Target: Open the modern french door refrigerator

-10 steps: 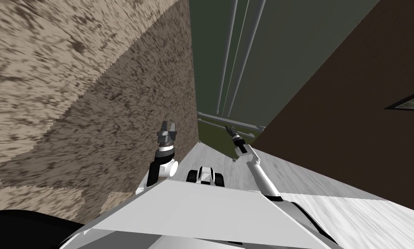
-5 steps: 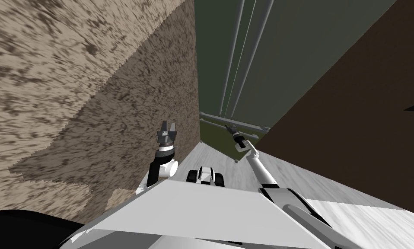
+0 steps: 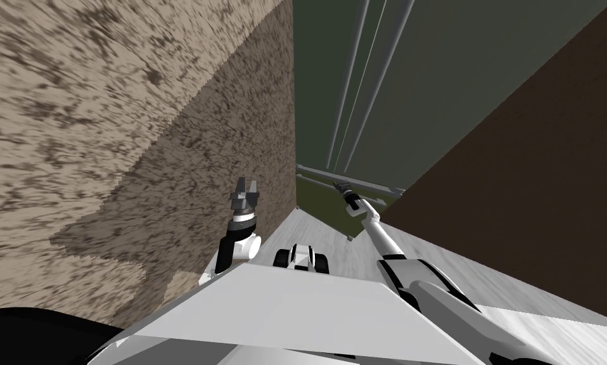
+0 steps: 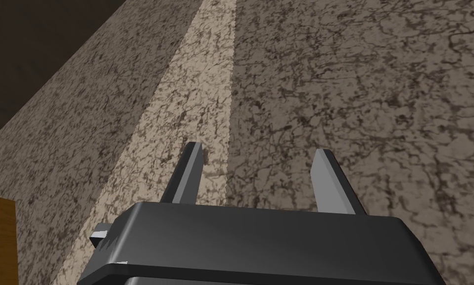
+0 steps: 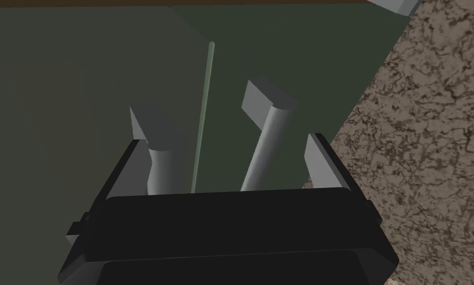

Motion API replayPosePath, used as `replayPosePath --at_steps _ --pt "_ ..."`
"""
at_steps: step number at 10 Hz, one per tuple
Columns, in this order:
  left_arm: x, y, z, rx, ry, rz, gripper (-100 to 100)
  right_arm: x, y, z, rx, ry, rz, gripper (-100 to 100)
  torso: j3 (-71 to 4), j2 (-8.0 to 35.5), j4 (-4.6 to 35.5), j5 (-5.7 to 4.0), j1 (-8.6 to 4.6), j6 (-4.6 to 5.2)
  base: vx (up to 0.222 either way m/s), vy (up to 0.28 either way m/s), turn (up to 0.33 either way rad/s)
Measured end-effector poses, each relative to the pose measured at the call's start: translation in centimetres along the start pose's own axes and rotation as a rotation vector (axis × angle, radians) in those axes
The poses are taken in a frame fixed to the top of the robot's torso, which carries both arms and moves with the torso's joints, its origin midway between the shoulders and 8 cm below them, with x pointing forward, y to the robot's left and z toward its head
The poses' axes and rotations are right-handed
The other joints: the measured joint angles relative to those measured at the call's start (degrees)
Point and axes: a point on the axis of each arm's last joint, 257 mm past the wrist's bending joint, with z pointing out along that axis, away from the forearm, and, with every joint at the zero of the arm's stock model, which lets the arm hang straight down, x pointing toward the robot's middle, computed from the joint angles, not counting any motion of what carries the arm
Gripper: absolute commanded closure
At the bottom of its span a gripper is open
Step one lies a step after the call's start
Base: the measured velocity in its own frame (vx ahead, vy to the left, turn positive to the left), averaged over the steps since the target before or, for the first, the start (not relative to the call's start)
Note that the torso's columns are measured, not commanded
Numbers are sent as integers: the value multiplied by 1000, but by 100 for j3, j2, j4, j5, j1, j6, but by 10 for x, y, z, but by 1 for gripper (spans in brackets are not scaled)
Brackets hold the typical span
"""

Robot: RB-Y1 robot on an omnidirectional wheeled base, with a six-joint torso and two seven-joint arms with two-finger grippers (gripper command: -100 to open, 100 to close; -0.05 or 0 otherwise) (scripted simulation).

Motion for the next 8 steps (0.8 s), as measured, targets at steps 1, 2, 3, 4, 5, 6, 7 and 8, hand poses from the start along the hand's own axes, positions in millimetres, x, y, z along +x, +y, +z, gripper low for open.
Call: replayPosePath --at_steps 1,2,3,4,5,6,7,8 --pt "0 0 0 0 0 0 0 2 -8 6 16 17 -35 -100 2 4 0 -3 -8 1 -3 48 38" --pt "0 0 0 0 0 0 0 -1 -19 10 31 28 -82 -100 4 6 2 -3 -10 0 1 32 27" --pt "0 0 0 0 0 0 0 2 -27 13 45 42 -105 -100 2 3 0 -5 -13 0 1 35 49" --pt "0 0 0 0 0 0 0 0 -37 19 59 50 -146 -100 0 1 0 -3 -7 -1 5 47 79" --pt "0 0 0 0 0 0 0 -1 -50 25 80 63 -200 -100 0 -1 -1 -1 -1 -2 2 60 64" --pt "0 0 0 0 0 0 0 -3 -69 28 104 82 -260 -100 1 2 0 0 1 1 12 65 42" --pt "0 0 0 0 0 0 0 -7 -83 34 129 100 -314 -100 0 -1 0 0 1 -2 7 57 51" --pt "0 0 0 0 0 0 0 -8 -100 38 155 120 -365 -100 1 2 0 -2 -5 0 -3 46 67"
